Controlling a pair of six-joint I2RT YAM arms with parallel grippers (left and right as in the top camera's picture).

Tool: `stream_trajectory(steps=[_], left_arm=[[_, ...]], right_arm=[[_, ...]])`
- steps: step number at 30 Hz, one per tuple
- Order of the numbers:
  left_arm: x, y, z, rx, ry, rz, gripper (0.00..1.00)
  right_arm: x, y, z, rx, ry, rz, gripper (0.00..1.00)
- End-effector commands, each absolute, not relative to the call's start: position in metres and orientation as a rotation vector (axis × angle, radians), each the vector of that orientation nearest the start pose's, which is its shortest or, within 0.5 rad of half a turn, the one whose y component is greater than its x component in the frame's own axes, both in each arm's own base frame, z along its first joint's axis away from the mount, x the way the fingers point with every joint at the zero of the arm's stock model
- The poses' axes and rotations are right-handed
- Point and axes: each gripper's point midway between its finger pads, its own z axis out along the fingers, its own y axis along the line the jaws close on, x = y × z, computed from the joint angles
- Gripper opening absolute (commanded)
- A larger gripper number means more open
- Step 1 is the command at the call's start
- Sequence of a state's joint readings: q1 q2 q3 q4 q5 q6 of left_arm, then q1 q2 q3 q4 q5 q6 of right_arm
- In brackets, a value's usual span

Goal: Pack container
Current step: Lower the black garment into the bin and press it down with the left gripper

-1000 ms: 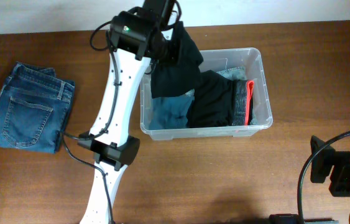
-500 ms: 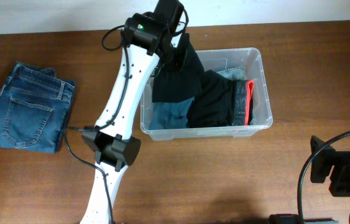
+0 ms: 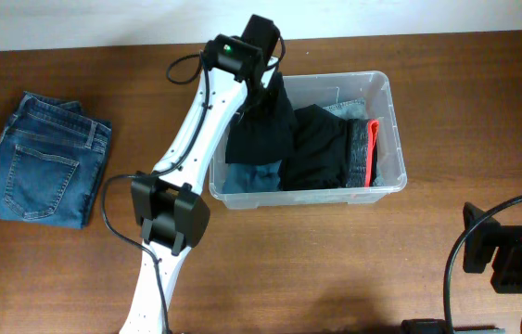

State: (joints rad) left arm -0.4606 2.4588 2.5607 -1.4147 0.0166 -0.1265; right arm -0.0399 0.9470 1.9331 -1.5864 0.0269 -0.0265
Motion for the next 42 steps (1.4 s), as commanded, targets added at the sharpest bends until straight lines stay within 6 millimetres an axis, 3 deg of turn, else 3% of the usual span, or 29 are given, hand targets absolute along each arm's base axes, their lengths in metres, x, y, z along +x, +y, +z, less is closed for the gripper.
stream_trajectory(steps=[1,7,19,21,23,25,30,38,42], left_arm=[[0.470,-0.230,0.131,0.496,2.838,-0.099,0.01],[0.472,-0.231,0.103,0.499,2.858,-0.090,0.00],[0.474,-0.223,0.067,0.493,2.875,-0.026,0.02],[0.475,-0.220,0.066,0.490,2.874,0.000,0.13],[0.475,-0.220,0.066,0.490,2.875,0.003,0.47],[0.475,-0.220,0.067,0.489,2.871,0.001,0.61],[0.481,-0.223,0.079,0.482,2.840,-0.012,0.68],[0.492,-0.229,0.140,0.459,2.732,-0.058,0.70],[0.491,-0.230,0.157,0.457,2.708,-0.069,0.70]], right_arm=[[0.155,-0.014,0.427,0.050,2.168,-0.080,0.98],[0.155,-0.014,0.427,0.050,2.168,-0.080,0.99],[0.155,-0.014,0.427,0.050,2.168,-0.080,0.98],[0.155,-0.014,0.427,0.050,2.168,-0.080,0.99],[0.154,-0.014,0.427,0.050,2.169,-0.080,0.98],[0.155,-0.014,0.427,0.050,2.168,-0.080,0.98],[0.155,-0.014,0.427,0.050,2.168,-0.080,0.98],[0.155,-0.014,0.427,0.050,2.168,-0.080,0.98],[0.155,-0.014,0.427,0.050,2.168,-0.080,0.98]])
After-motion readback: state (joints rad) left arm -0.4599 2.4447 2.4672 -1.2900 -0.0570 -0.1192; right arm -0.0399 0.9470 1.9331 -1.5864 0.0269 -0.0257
